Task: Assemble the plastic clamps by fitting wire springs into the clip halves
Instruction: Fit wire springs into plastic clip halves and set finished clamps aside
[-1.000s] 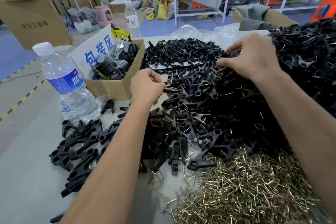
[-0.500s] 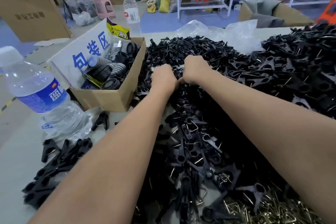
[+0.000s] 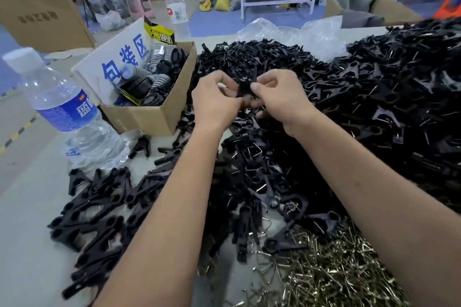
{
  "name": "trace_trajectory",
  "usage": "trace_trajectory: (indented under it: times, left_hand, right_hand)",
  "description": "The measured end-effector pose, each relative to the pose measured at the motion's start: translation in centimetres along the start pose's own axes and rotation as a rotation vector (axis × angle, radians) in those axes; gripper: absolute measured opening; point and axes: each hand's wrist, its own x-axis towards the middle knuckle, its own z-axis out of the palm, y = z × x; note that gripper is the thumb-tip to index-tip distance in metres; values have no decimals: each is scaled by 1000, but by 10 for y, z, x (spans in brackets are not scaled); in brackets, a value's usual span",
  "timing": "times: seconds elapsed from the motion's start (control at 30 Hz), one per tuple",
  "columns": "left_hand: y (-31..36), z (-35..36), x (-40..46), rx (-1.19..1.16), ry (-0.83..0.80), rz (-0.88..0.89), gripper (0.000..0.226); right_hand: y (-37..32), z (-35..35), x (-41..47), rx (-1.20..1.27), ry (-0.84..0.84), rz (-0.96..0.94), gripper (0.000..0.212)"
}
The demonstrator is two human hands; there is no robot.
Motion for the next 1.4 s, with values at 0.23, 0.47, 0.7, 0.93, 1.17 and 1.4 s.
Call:
trace_trajectory:
  times: [0.23,0.47,0.7,0.93,1.17,1.4]
  left_hand:
    - [13,-2,-68,-539,-192,-252,16]
    - [-5,-21,-91,-380,92,-337,17]
    - [-10,-26,-113,-579,-121,-245,9]
    - [-14,-15,-126,-620,-362,-189,18]
    - [-16,-12,-124,-615,-399,-172,28]
    - [-16,-12,-126,-624,-408,-156,25]
  right_hand:
    - [21,-19,-58,-10,81,-77,16]
    - [21,-32,-88,-153,138,-108,6]
    - [29,-48,-133,177,15,-68,9]
    - [42,-47,-156,328,-58,-36,18]
    - [51,-47,-156,372,-9,12,10]
    - [54,-46,-156,389,-5,28,9]
